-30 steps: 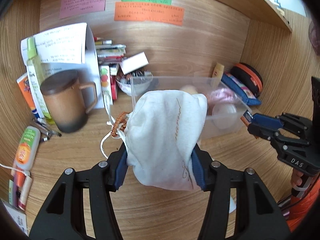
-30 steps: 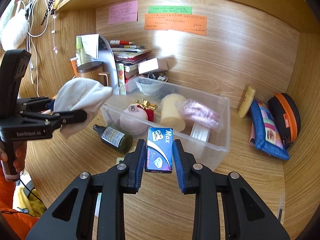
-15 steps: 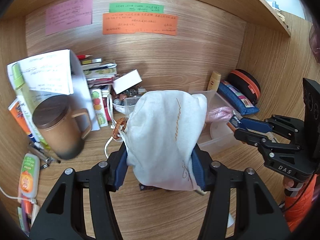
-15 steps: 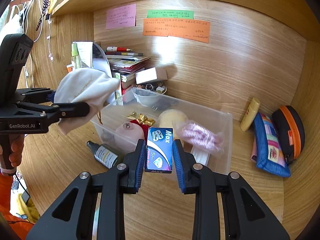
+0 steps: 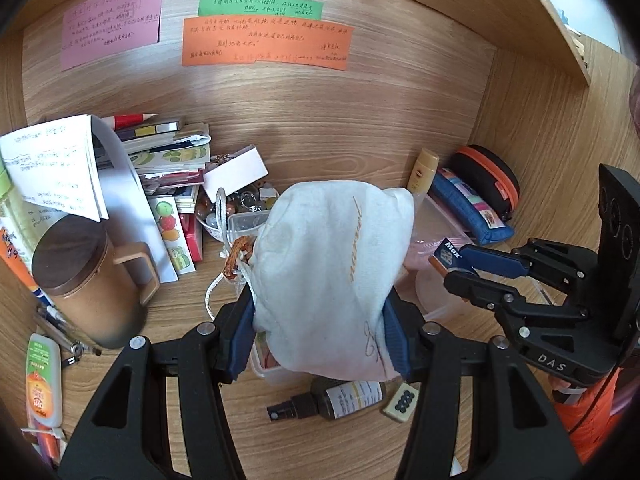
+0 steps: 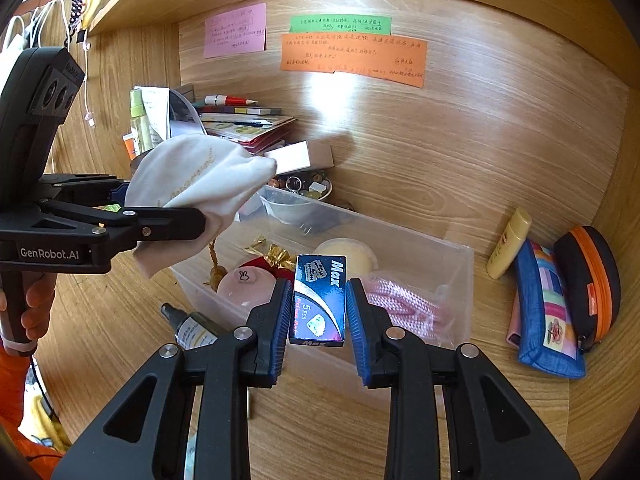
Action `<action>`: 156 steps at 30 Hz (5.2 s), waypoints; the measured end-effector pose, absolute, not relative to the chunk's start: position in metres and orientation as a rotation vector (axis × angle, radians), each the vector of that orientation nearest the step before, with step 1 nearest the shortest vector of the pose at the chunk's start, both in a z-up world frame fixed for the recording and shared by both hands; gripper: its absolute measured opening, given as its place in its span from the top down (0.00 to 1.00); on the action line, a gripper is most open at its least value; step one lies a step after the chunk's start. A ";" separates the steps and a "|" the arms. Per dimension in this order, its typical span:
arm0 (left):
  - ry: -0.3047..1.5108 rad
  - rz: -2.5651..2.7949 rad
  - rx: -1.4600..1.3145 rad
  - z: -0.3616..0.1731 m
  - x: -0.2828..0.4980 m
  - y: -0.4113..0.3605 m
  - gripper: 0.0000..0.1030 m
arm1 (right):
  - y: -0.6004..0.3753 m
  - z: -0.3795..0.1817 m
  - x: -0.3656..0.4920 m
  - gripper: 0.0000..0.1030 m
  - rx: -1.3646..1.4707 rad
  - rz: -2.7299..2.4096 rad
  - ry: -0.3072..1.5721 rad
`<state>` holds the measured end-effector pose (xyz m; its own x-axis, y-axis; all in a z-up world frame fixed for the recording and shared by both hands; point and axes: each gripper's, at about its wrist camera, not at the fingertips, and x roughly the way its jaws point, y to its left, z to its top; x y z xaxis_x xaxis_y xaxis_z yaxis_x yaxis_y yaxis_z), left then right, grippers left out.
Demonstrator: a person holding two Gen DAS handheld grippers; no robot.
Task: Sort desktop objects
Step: 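Carry the white bag with left tool while right tool carries the card box over the bin, then open left tool to drop the white bag while right tool releases the card box into the bin, then withdraw both tools from the bin toward the green spray bottle and mahjong tile, then grasp the green spray bottle with left tool while right tool grasps the mahjong tile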
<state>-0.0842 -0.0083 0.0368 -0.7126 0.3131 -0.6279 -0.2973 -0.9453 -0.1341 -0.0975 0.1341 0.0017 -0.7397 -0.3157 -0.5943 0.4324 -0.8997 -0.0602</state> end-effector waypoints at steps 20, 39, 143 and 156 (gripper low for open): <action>-0.087 2.554 -1.089 0.000 -0.130 -0.007 0.47 | 0.109 -0.020 -0.137 0.75 0.948 -2.524 0.313; -0.074 2.541 -1.085 -0.012 -0.143 -0.001 0.36 | 0.104 -0.040 -0.154 0.76 1.011 -2.472 0.316; -0.199 2.581 -1.274 -0.054 -0.047 -0.020 0.06 | 0.098 -0.097 -0.076 0.64 1.186 -2.354 0.372; -0.173 2.550 -1.361 -0.066 -0.069 0.013 0.06 | 0.141 -0.095 -0.076 0.70 1.193 -2.419 0.342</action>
